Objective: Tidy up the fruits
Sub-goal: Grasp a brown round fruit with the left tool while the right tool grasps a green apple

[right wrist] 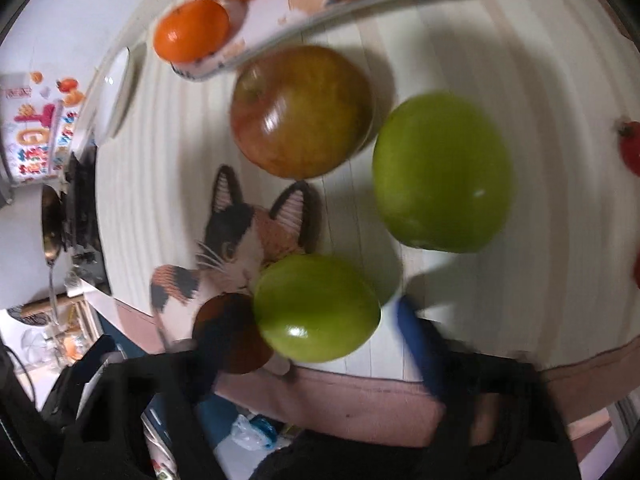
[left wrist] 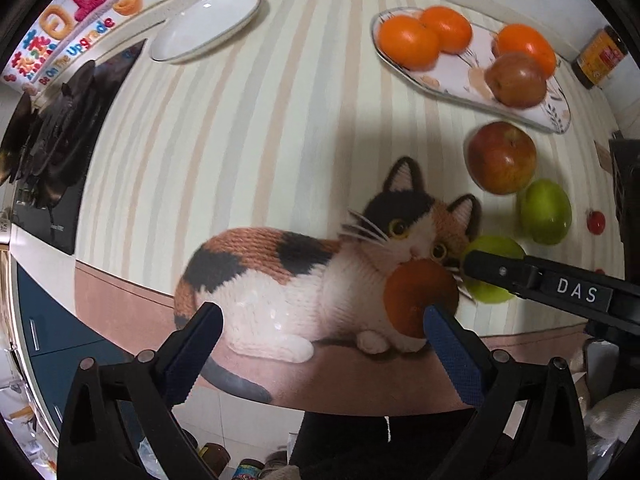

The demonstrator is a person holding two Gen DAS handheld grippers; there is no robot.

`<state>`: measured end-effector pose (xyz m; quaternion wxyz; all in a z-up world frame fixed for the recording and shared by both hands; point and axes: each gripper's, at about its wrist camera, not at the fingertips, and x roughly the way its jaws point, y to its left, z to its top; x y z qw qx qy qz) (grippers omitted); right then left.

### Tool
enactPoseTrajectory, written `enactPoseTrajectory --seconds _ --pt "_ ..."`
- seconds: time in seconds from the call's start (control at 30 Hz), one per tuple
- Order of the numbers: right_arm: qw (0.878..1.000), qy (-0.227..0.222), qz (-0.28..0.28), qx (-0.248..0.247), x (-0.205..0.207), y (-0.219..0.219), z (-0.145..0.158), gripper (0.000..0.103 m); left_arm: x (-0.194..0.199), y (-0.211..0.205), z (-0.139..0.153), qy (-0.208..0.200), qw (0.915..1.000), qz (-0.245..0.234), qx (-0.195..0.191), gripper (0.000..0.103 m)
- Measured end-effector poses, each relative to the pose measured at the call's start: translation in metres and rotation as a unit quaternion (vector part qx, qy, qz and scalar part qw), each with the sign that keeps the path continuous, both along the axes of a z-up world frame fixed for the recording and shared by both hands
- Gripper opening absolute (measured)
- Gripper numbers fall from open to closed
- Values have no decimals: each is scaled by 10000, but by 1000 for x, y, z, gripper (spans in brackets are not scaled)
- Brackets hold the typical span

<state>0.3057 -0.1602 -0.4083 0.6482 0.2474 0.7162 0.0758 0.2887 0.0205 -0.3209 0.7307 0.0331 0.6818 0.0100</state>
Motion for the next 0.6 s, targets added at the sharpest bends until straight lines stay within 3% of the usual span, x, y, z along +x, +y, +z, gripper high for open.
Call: enactPoseTrajectory --seconds 0.2,0.37,0.43,0.47,0.5,0.6 --pt "9984 15 334 -461 -26 -13 8 64 0 -22 -13 203 9989 -318 -262 103" --pt "9984 14 192 -535 -40 -35 6 64 9 -41 -33 395 9967 -546 -454 103" --pt "9986 15 120 -506 -41 -38 6 64 13 -47 -39 414 9955 -616 -596 96" --pt "9986 -5 102 -526 -41 -39 6 64 15 -49 -41 420 9953 -628 -612 79" --pt "9986 -4 92 -515 -39 -41 8 64 16 -51 -44 462 9952 -623 -596 55" --pt "9991 121 25 -414 -39 -46 7 66 18 -52 -47 448 9953 -580 -629 53"
